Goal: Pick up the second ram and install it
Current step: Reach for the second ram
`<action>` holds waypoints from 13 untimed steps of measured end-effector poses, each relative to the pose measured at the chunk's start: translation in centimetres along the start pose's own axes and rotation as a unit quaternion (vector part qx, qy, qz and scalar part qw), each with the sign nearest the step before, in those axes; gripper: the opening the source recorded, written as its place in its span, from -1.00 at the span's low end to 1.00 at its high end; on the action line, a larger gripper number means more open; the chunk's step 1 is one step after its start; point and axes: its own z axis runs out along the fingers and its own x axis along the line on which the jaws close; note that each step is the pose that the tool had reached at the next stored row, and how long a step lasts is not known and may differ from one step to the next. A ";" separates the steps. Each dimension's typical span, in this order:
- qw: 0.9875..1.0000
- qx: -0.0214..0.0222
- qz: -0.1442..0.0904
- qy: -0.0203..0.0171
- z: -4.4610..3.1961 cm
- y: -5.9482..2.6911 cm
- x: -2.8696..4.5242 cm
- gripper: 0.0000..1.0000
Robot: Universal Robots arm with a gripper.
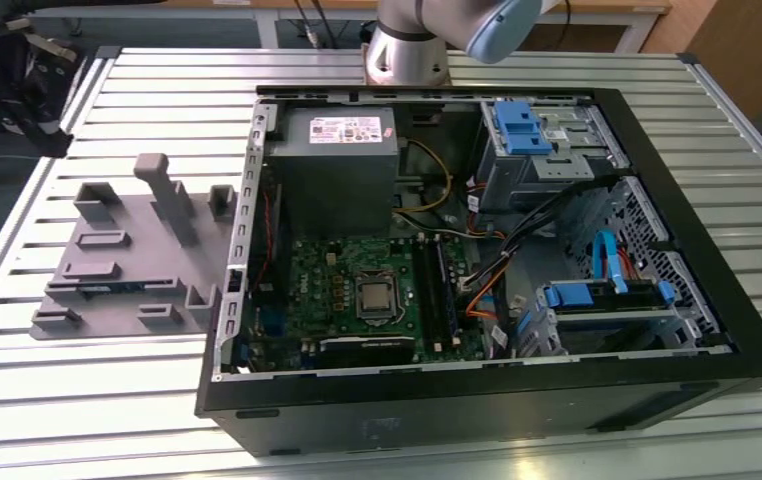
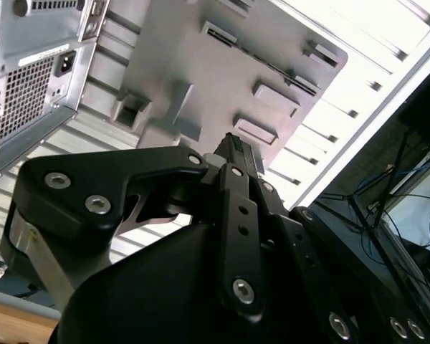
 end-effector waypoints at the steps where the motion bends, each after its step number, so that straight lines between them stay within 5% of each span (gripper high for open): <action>1: 1.000 0.000 0.000 0.000 0.00 -0.01 0.28 -0.79; 6: 1.000 0.000 0.000 0.000 0.00 -0.06 1.23 -0.79; 13: 1.000 0.000 0.000 0.000 -0.01 -0.06 1.31 -0.79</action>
